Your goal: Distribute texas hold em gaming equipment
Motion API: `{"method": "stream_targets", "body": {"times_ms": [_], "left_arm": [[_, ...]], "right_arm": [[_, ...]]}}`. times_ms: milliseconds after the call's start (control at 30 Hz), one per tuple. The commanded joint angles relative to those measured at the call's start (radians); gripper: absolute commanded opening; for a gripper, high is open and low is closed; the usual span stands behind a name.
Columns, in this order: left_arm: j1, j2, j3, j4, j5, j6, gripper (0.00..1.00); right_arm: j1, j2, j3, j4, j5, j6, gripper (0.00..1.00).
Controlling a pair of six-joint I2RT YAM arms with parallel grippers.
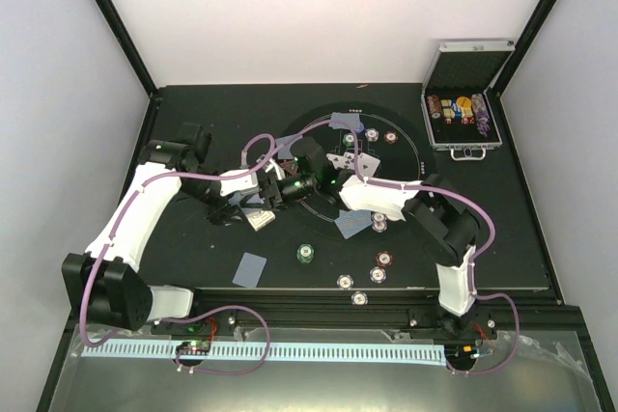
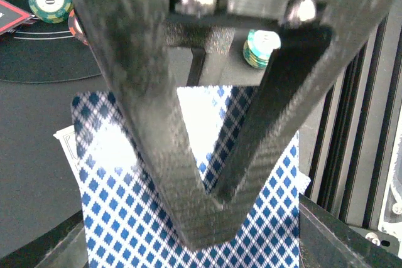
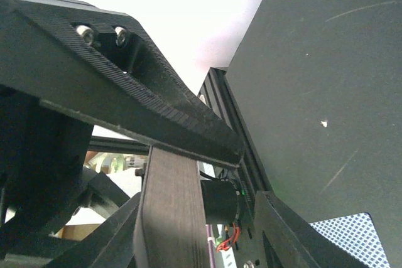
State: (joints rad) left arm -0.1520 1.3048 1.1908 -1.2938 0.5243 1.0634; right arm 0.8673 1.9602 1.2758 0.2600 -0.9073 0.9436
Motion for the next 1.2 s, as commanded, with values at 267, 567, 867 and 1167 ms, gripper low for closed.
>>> {"method": "stream_targets", "body": {"times_ms": [267,567,867,1167], "left_arm": [[0.006,-0.018,0.044,-0.049,0.068,0.026,0.01],[0.006,-0.016,0.039,-0.036,0.075,0.013,0.02],[0.006,-0.018,0.016,-0.022,0.048,0.009,0.02],[0.005,-0.018,0.016,-0.019,0.052,0.006,0.01]], "right_arm": [[-0.059,-0.046,-0.096,-0.173,0.059,-0.101,0.42],[-0.062,-0.123,-0.069,-0.223,0.088,-0.11,0.27],[-0.062,-0.17,-0.052,-0.331,0.136,-0.161,0.17],[-0.09,-0.233,-0.058,-0.361,0.145,-0.176,0.01]]}}
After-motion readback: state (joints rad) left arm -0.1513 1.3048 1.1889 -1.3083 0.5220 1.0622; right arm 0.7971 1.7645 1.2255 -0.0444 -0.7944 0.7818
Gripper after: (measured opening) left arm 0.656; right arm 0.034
